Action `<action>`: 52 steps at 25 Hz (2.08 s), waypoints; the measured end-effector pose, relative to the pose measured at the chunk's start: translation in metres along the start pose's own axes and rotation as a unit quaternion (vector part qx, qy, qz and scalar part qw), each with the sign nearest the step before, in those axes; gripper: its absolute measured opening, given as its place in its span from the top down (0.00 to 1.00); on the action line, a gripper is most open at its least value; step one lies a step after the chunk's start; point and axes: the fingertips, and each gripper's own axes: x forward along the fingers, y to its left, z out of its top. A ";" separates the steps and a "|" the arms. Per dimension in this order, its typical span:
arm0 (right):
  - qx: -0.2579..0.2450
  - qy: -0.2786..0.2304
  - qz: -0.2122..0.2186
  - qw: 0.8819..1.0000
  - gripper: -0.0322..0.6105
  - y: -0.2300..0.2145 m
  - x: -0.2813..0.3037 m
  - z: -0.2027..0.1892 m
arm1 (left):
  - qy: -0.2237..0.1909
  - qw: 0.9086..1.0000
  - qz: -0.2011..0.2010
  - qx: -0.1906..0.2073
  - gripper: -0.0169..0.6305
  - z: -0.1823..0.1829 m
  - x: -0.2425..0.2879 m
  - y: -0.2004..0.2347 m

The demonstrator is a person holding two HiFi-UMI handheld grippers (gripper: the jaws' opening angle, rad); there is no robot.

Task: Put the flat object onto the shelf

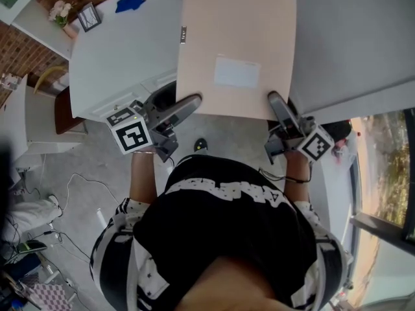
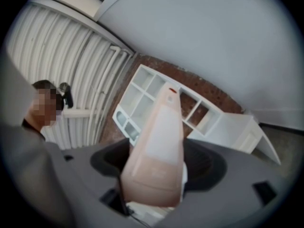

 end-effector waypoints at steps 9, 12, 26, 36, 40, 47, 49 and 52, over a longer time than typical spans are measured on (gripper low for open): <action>-0.002 -0.008 -0.014 1.000 0.42 -0.015 0.025 0.009 | 0.011 1.000 -0.010 -0.005 0.43 0.019 0.014 0.027; -0.004 -0.011 -0.020 1.000 0.42 -0.017 0.023 0.009 | 0.013 1.000 -0.014 -0.005 0.43 0.019 0.016 0.028; -0.006 -0.016 -0.036 0.999 0.42 -0.032 0.062 0.008 | 0.023 0.999 -0.024 -0.014 0.43 0.042 0.019 0.067; 0.002 -0.013 -0.050 0.999 0.42 -0.047 0.079 0.006 | 0.027 0.999 -0.021 -0.030 0.43 0.047 0.023 0.090; 0.007 -0.001 -0.048 0.999 0.42 -0.061 0.093 0.013 | 0.022 0.999 -0.012 -0.033 0.43 0.054 0.031 0.104; 0.017 0.017 -0.022 0.999 0.42 -0.079 0.112 0.030 | 0.001 0.999 0.015 -0.028 0.43 0.065 0.045 0.112; 0.016 0.024 -0.014 0.999 0.42 -0.086 0.117 0.038 | -0.007 0.999 0.021 -0.025 0.43 0.069 0.053 0.114; 0.018 0.029 -0.001 0.999 0.42 -0.097 0.126 0.050 | -0.017 0.999 0.033 -0.024 0.43 0.073 0.065 0.120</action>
